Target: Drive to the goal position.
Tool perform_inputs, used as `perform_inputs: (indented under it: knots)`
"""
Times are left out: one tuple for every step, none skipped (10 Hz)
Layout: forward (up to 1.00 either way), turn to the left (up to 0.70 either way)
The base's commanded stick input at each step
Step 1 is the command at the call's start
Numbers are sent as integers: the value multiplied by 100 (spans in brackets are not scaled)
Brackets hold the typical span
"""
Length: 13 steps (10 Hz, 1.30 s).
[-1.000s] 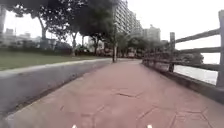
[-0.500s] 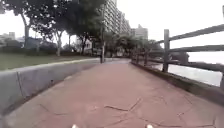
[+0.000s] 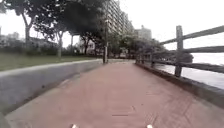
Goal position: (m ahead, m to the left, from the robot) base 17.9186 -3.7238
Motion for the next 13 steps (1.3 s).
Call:
perform_inputs:
  knots:
    - [100,0]
    - [100,-26]
    - [100,-40]
    - [100,-40]
    - [100,-40]
    - [100,-40]
    - [100,-21]
    - [100,0]
    - [100,0]
    - [100,0]
    - [100,0]
    - [100,0]
    - [100,0]
